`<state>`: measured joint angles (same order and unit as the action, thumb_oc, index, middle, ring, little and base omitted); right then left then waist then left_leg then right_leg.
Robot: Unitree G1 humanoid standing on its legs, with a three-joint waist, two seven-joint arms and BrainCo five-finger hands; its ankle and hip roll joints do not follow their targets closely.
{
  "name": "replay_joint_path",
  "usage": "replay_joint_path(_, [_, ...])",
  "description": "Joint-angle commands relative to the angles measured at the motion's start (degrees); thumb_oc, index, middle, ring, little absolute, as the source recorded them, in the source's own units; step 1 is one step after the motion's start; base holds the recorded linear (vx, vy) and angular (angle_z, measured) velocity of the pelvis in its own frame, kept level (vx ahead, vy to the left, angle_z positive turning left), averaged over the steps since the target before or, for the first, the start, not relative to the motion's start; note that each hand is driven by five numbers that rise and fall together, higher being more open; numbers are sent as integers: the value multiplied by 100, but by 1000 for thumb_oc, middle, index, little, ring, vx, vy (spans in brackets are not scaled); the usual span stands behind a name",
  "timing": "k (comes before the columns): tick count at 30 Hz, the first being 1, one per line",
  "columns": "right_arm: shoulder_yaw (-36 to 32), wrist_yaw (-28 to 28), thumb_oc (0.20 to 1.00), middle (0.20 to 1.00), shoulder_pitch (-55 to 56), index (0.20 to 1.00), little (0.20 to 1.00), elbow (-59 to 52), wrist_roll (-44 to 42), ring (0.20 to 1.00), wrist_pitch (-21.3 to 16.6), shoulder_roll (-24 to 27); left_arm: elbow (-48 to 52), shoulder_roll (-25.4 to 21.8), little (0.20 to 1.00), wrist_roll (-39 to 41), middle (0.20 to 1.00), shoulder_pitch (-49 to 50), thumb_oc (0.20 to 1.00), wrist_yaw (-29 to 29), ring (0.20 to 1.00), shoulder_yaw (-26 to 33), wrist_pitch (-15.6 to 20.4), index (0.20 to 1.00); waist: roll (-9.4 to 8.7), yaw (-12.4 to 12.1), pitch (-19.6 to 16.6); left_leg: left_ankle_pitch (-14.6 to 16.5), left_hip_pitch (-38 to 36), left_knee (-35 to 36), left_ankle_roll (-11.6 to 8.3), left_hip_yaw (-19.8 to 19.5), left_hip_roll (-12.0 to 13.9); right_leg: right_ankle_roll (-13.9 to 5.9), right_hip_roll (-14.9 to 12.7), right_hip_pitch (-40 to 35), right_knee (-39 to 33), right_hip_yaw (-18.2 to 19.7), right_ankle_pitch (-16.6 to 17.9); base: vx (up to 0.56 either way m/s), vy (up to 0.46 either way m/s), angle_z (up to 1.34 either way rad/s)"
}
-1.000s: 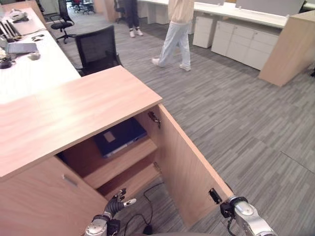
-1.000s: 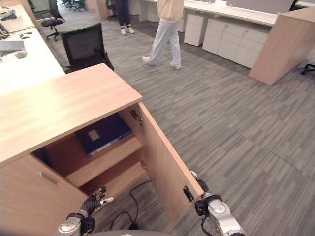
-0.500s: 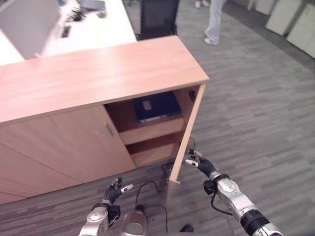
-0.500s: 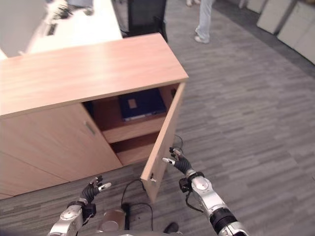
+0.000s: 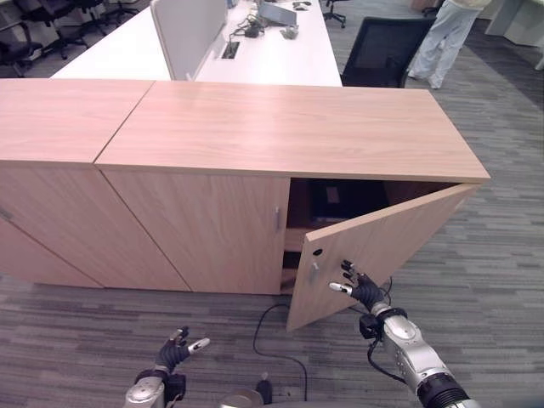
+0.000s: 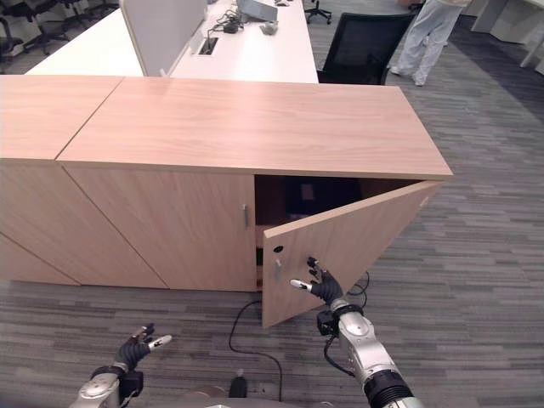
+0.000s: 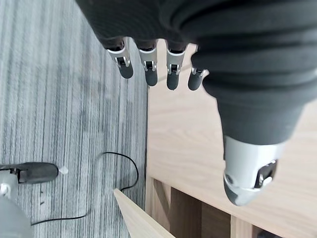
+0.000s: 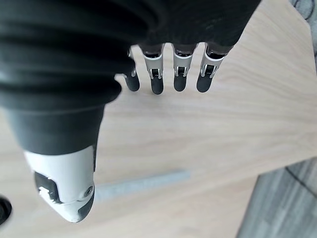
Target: Put the empty folder in the office cabinet
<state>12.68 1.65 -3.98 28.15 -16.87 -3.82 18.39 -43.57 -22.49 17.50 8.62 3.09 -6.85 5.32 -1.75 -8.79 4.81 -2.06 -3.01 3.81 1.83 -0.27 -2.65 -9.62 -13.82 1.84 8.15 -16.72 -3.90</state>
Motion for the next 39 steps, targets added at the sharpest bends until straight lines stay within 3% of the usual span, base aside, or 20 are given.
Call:
replay_joint_path(1, [-366, -318, 1000, 1000, -768, 1000, 1000, 426, -204, 1000, -390, 239, 28, 28, 1000, -130, 1000, -150, 1000, 68, 1000, -231, 283, 1000, -103, -181, -185, 188, 112, 113, -258, -403, 224, 40, 231, -448, -612, -234, 498, 124, -87, 44])
replay_joint_path(4, [-448, -529, 1000, 1000, -1581, 1000, 1000, 1386, -428, 1000, -369, 616, 95, 1, 1000, -75, 1000, -120, 1000, 144, 1000, -477, 304, 1000, -155, -331, -304, 196, 93, 119, -322, -499, 247, 66, 302, -743, -1008, -378, 582, 72, -63, 39])
replay_joint_path(16, [-732, -691, 1000, 1000, -3606, 1000, 1000, 4265, -1118, 1000, -186, 1679, 128, -159, 1000, 31, 1000, -285, 1000, 262, 1000, -998, 247, 1000, -234, -579, -389, 178, 122, 119, -412, -867, 230, 103, 379, -992, -1177, -743, 537, 10, -27, 14])
replay_joint_path(23, [-751, -743, 1000, 1000, -3966, 1000, 1000, 4864, -917, 1000, -95, 2172, 136, -175, 1000, -88, 1000, -376, 1000, 317, 1000, -1189, 251, 1000, -281, -715, -434, 156, 178, 119, -434, -1058, 204, 96, 373, -1054, -1202, -937, 522, 0, -5, 15])
replay_joint_path(39, [-543, -881, 1000, 1000, -4612, 1000, 1000, 5083, -743, 1000, -41, 2340, 90, -183, 1000, -146, 1000, -412, 1000, 328, 1000, -1352, 232, 1000, -408, -1033, -437, 135, 296, 119, -492, -1298, 185, 109, 413, -1134, -1242, -1239, 467, -6, 3, 8])
